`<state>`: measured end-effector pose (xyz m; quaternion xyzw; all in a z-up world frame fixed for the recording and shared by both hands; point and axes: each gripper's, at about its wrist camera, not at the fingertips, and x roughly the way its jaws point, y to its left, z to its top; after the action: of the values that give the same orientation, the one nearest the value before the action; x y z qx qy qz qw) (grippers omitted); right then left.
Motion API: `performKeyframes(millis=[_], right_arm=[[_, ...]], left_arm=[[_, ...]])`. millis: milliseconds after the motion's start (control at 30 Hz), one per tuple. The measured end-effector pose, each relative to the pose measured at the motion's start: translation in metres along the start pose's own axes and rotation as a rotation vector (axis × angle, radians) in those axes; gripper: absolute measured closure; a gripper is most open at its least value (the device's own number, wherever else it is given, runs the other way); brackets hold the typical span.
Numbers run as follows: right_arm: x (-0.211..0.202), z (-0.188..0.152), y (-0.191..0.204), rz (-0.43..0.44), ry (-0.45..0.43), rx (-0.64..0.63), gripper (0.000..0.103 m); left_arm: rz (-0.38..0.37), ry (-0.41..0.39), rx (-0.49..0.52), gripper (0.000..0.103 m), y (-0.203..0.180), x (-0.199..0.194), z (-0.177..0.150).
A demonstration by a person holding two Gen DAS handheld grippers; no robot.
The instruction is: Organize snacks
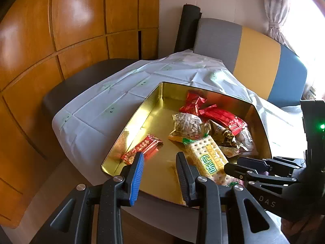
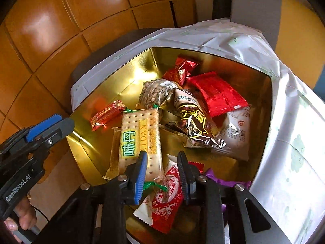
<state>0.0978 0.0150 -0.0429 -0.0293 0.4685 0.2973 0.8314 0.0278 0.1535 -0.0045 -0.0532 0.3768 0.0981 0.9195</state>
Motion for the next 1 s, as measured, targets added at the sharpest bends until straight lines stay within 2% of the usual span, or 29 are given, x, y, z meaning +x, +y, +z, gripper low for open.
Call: performKeyframes(millis=[333, 533, 700, 767, 900, 967, 1000], right_arm=[[-0.028, -0.007, 0.001, -0.064, -0.084, 0.02, 0.072], [-0.049, -0.022, -0.002, -0.169, -0.145, 0.052, 0.061], [-0.074, -0.039, -0.009, -0.257, -0.225, 0.115, 0.045], [-0.08, -0.044, -0.011, -0.279, -0.239, 0.127, 0.044], [-0.088, -0.05, -0.013, -0.299, -0.257, 0.143, 0.036], [-0.091, -0.052, -0.013, -0.302, -0.263, 0.148, 0.036], [-0.093, -0.054, -0.013, -0.304, -0.266, 0.147, 0.035]], left_arm=[[-0.003, -0.03, 0.015, 0.07, -0.008, -0.013, -0.001], [-0.006, -0.056, 0.012, 0.07, -0.015, -0.024, -0.004], [-0.023, -0.075, 0.012, 0.064, -0.026, -0.033, -0.009], [-0.022, -0.077, 0.019, 0.059, -0.032, -0.035, -0.01], [-0.014, -0.08, 0.034, 0.057, -0.041, -0.038, -0.012], [-0.01, -0.077, 0.041, 0.045, -0.044, -0.038, -0.013], [-0.014, -0.081, 0.043, 0.044, -0.044, -0.039, -0.013]])
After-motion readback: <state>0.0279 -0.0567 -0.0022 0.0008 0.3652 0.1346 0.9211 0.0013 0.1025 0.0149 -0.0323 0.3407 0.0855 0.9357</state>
